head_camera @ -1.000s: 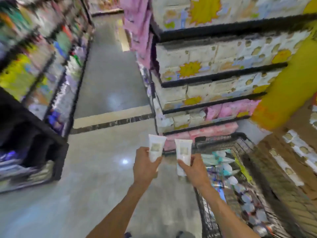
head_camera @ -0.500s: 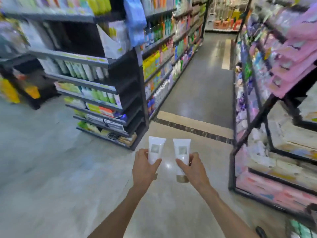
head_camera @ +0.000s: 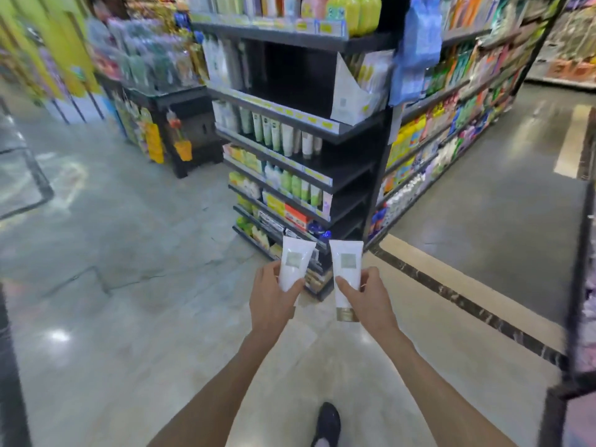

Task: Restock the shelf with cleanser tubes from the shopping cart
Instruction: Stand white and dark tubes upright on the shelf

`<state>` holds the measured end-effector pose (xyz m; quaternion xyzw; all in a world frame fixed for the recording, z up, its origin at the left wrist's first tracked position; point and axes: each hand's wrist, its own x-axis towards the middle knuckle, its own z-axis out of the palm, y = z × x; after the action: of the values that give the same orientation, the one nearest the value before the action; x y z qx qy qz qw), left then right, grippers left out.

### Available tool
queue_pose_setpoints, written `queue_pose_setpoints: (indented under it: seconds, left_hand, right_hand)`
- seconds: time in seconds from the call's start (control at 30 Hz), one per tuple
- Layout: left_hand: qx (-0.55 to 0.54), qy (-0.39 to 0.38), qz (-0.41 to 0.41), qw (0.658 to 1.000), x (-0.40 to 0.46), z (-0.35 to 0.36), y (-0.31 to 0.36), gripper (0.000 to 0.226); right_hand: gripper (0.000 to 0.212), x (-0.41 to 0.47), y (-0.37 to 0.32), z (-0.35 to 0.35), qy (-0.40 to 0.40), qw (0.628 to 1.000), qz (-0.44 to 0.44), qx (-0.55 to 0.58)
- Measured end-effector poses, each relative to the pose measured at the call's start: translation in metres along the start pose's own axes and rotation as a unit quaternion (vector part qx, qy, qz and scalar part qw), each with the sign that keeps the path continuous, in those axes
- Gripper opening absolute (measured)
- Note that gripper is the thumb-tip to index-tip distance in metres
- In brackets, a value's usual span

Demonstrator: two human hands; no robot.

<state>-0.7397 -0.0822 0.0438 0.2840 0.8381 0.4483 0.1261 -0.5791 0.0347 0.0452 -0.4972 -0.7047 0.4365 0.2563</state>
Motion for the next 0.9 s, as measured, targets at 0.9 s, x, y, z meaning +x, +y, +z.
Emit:
queue_pose_setpoints:
  seconds: [0.9]
  left_hand:
    - [-0.015, -0.017, 0.055, 0.998, 0.479, 0.073, 0.018, 0.063]
  right_hand:
    - [0.042, 0.403, -0.098, 0.164, 0.019, 1.0, -0.009, -0.013]
